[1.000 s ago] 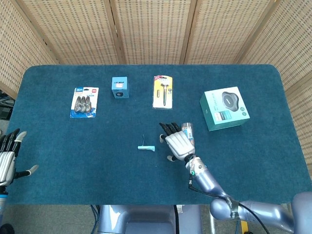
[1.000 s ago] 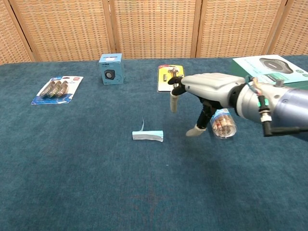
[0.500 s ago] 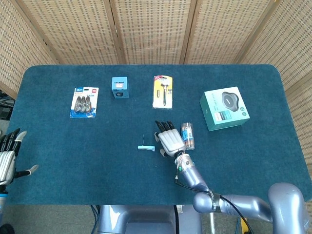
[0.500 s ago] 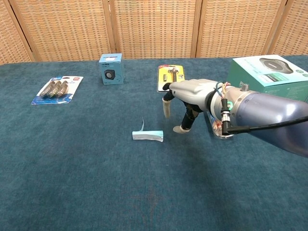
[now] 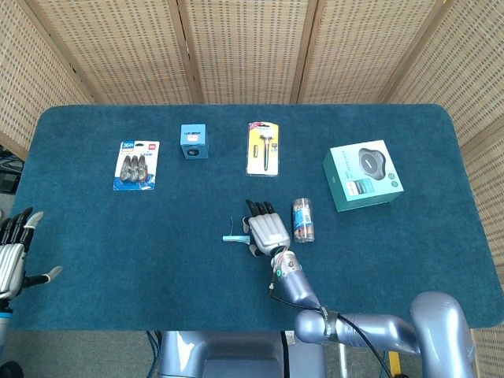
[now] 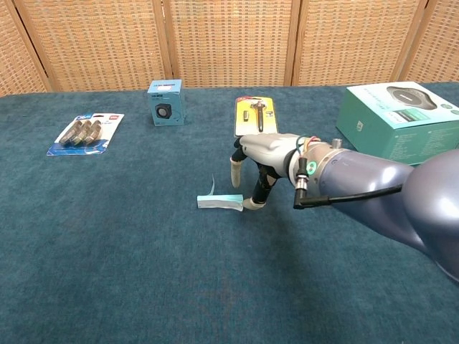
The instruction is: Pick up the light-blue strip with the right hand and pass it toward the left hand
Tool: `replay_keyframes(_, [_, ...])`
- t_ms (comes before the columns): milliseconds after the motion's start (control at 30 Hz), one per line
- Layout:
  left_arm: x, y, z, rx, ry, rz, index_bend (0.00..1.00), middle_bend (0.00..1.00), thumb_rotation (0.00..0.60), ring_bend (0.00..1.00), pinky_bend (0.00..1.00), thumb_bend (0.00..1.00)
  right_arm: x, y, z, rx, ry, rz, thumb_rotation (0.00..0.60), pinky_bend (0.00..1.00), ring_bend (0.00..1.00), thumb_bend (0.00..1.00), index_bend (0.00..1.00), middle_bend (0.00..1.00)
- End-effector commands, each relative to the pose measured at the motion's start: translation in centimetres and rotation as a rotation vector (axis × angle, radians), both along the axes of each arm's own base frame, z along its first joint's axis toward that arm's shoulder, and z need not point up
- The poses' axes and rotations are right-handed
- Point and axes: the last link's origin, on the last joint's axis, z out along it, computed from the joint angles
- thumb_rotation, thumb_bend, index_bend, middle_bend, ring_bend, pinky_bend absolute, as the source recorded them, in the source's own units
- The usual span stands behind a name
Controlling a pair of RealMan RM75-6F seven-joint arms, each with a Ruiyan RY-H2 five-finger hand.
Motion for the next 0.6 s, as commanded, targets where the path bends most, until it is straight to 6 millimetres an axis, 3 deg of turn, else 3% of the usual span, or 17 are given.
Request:
replay_keyframes(33, [-0.1, 0.0, 0.1, 0.002, -0.007, 0.000, 0.00, 0.00, 0.600, 0.00, 0.00, 0.00, 0.2, 0.0, -0.8, 0.002, 0.003, -0.010, 0.600, 0.00, 0.00, 0.34, 0.41, 0.00])
replay_keyframes(600, [-0.2, 0.0, 0.4, 0.003, -0.020, 0.003, 0.00, 0.00, 0.600, 0.00, 0.00, 0.00, 0.7, -0.3, -2.2, -0.003, -0.004, -0.026, 0.600, 0.00, 0.00, 0.36, 0.44, 0.00])
